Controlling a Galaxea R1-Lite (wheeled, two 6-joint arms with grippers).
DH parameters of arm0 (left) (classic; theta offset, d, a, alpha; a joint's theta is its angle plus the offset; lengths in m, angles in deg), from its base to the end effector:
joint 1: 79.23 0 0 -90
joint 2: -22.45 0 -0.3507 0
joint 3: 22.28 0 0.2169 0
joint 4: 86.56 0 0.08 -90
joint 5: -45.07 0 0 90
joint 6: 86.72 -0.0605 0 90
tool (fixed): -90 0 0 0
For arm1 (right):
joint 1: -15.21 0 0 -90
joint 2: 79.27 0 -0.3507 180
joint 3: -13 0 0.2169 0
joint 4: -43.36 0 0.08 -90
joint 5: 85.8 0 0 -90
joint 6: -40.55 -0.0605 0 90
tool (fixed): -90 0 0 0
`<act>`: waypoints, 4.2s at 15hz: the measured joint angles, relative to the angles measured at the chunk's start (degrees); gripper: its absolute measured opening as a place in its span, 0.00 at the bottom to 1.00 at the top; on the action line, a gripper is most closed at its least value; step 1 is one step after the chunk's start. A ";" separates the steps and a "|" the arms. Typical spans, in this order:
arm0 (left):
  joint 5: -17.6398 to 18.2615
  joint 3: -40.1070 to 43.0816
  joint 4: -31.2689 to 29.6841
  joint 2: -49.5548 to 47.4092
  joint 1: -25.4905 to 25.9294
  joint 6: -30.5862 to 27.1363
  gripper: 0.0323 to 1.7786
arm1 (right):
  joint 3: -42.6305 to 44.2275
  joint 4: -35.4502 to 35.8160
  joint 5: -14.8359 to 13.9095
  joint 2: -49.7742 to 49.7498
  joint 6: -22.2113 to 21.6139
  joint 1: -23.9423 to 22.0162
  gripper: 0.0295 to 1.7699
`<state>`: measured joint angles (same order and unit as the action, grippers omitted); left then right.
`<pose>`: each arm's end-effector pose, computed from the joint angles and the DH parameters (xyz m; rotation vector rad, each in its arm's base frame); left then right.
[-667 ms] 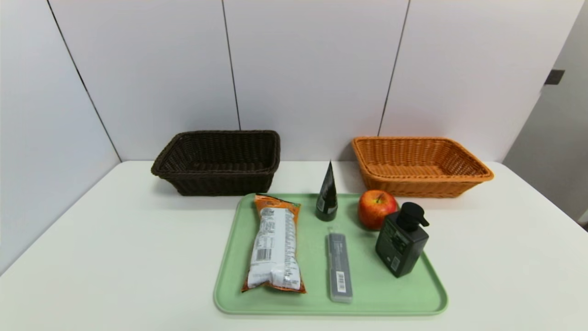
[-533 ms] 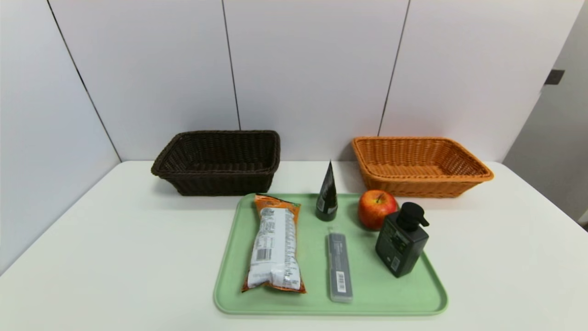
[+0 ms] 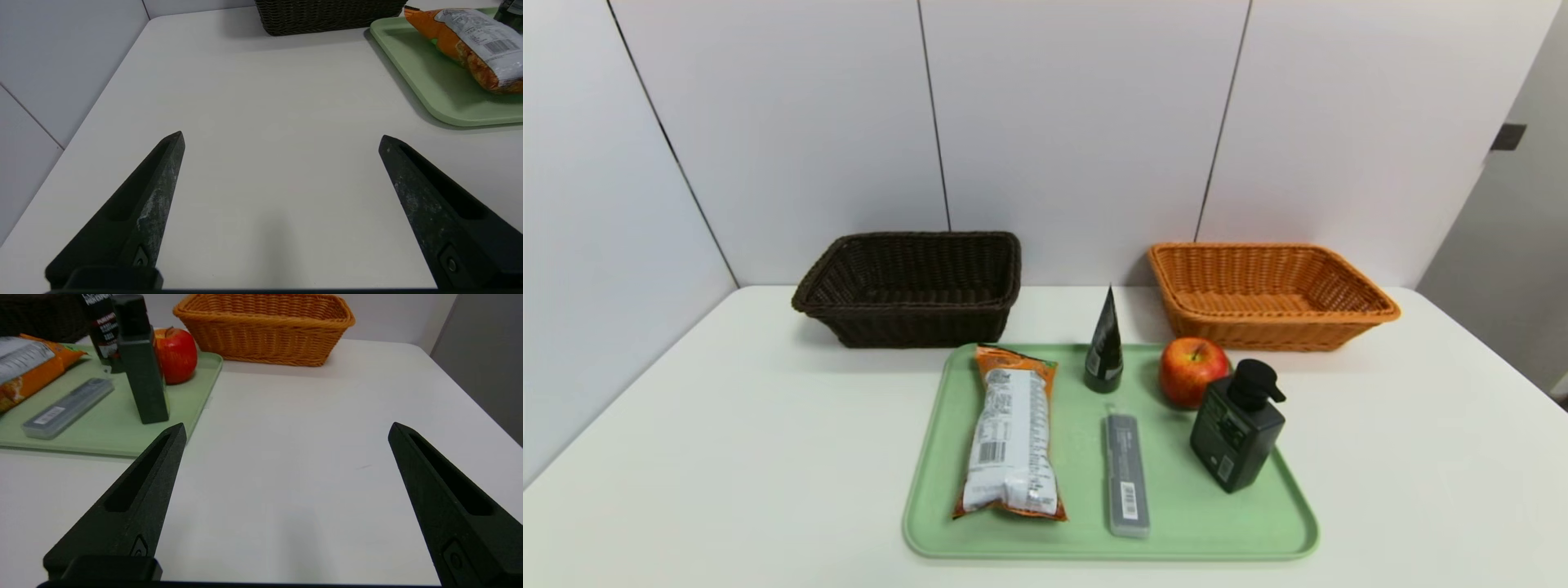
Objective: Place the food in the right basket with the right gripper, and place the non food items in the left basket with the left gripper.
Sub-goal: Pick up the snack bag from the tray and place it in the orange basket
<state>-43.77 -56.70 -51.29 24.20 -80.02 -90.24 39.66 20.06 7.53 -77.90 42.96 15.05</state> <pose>-0.0276 -0.0008 0.1214 0.0613 0.0443 -0.0354 -0.0142 0.0036 0.1059 -0.0431 -0.0359 0.0546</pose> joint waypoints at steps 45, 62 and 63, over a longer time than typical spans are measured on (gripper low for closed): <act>2.72 -30.82 9.73 42.03 -0.06 12.70 0.95 | 105.38 -40.06 -19.07 123.78 -42.51 55.75 0.97; 4.27 -29.43 11.90 39.62 -0.09 12.67 0.95 | 105.39 -33.30 -20.38 131.45 -42.44 55.31 0.65; 4.24 -29.27 11.91 39.51 -0.09 12.69 0.95 | 105.38 -33.41 -20.36 131.48 -42.46 55.31 0.58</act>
<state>-39.53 -85.97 -39.38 63.71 -80.11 -77.55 145.04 -13.36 -12.83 53.58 0.50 70.36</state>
